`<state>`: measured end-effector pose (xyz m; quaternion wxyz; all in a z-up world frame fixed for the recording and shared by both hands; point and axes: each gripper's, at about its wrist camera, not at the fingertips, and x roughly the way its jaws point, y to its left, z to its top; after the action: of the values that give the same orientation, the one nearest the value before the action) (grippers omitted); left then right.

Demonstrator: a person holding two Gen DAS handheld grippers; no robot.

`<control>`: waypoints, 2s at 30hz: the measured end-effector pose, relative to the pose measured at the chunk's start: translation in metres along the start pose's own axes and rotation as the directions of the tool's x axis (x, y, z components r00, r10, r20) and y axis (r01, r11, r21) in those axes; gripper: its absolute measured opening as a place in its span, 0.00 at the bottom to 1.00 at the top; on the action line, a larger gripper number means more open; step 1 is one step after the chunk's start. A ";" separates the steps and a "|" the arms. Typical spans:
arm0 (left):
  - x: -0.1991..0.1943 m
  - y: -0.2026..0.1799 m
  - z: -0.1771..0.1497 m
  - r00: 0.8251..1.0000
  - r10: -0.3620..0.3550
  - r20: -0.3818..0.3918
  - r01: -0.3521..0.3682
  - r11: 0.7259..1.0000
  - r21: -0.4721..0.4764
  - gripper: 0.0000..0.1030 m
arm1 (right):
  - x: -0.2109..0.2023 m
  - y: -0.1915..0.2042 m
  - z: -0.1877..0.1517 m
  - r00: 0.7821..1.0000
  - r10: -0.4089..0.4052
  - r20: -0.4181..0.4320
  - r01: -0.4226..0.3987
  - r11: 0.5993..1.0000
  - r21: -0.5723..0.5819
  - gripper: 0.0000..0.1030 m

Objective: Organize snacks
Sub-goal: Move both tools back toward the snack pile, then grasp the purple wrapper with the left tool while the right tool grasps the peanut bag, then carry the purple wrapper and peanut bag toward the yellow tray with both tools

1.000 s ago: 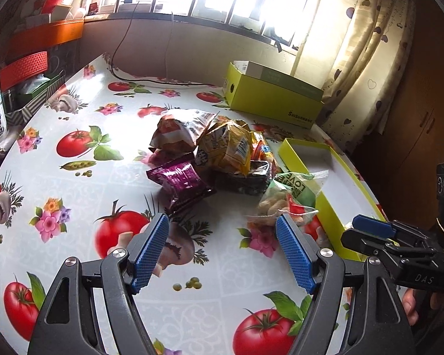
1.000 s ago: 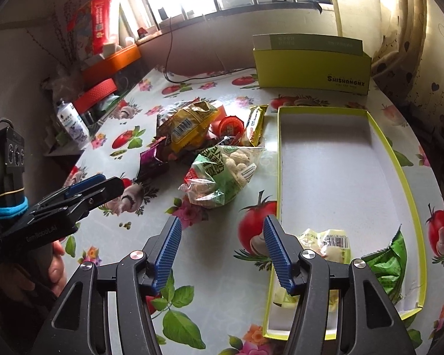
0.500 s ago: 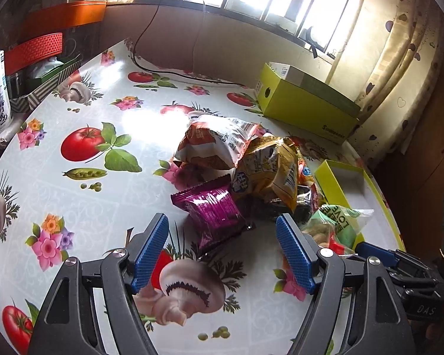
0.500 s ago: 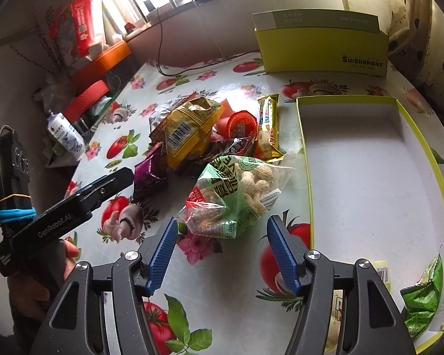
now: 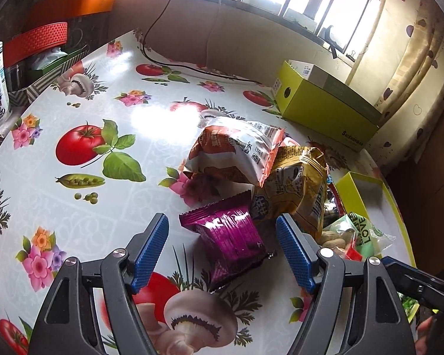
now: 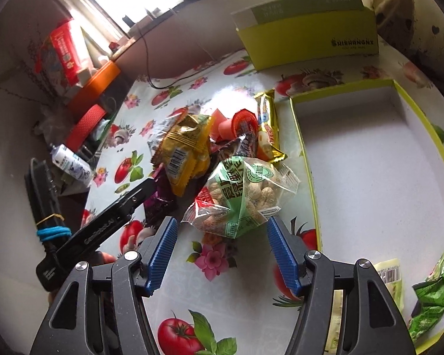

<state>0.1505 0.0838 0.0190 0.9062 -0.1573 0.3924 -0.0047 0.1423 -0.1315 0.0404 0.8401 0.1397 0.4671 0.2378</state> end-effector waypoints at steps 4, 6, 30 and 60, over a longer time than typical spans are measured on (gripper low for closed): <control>0.008 0.001 0.002 1.000 0.007 -0.012 -0.007 1.000 0.002 0.73 | -0.009 0.021 0.004 0.993 -0.097 0.072 0.113 0.954 -0.278 0.61; 0.012 0.000 0.003 1.000 0.009 -0.014 -0.009 1.000 0.010 0.73 | -0.001 0.022 0.009 0.987 -0.139 0.075 0.157 0.921 -0.357 0.61; -0.015 0.010 -0.034 0.999 0.019 -0.043 -0.012 0.989 0.147 0.51 | 0.026 0.041 0.005 0.995 -0.047 -0.090 -0.018 0.789 -0.614 0.63; -0.044 -0.003 -0.061 0.998 0.051 -0.026 -0.046 0.983 0.177 0.51 | 0.031 0.058 -0.040 0.994 -0.084 -0.063 0.032 0.816 -0.578 0.36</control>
<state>0.0776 0.0694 0.0120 0.9104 -0.0667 0.4079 -0.0197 0.1065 -0.0653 0.0233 0.8290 -0.1453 0.4132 0.3477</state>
